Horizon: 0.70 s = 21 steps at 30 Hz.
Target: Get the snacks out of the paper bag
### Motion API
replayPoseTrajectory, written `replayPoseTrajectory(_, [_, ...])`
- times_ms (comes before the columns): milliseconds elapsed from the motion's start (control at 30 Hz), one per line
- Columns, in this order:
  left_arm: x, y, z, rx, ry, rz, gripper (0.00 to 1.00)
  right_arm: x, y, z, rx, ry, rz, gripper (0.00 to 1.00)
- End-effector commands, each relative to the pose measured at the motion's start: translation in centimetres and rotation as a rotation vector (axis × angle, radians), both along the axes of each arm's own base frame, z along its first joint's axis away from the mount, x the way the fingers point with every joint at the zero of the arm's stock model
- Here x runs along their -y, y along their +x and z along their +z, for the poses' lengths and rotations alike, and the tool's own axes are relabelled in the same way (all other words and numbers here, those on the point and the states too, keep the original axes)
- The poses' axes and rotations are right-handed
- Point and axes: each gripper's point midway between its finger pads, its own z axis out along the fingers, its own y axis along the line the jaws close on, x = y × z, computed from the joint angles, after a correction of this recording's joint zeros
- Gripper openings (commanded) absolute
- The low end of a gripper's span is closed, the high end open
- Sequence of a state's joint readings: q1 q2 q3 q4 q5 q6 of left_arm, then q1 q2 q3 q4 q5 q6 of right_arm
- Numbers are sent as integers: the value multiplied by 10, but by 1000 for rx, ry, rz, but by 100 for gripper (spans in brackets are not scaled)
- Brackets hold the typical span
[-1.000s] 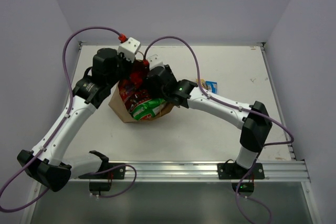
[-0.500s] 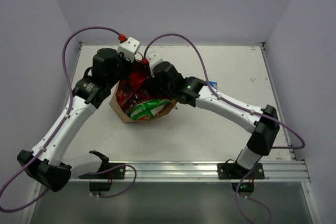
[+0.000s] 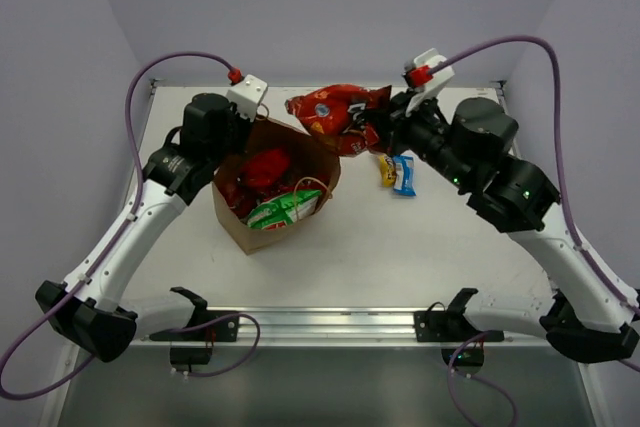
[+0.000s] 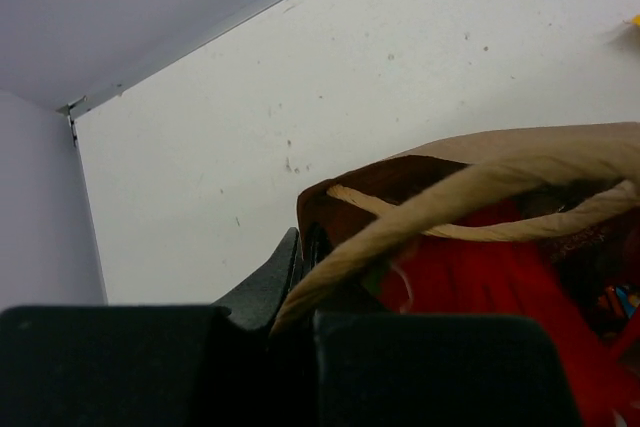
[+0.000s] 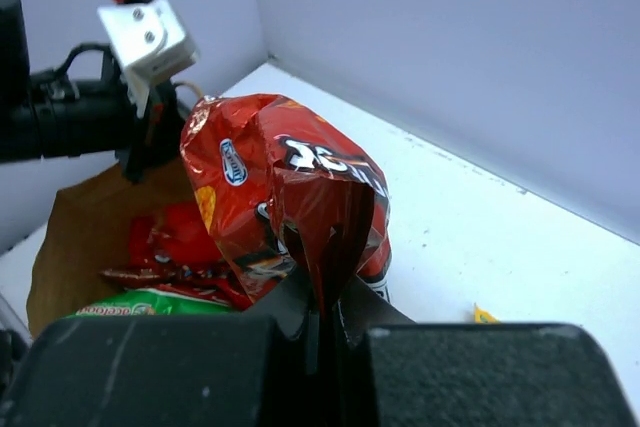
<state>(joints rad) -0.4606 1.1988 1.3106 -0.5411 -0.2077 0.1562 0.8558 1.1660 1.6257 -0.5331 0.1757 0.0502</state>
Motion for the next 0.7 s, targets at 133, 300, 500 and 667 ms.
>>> replayPoseTrajectory(133, [-11,16,58,193,-53,84,0,44,40,21,40,113,-165,0])
replayPoseTrajectory(300, [-16,17,59,201,-32,101,0,109,89,18,54,125,-381,0])
replayPoseTrajectory(500, [-15,19,61,215,-28,94,0,157,171,-53,-83,70,-515,0])
replayPoseTrajectory(667, [-19,20,65,227,-8,109,0,150,223,-101,-153,54,-471,0])
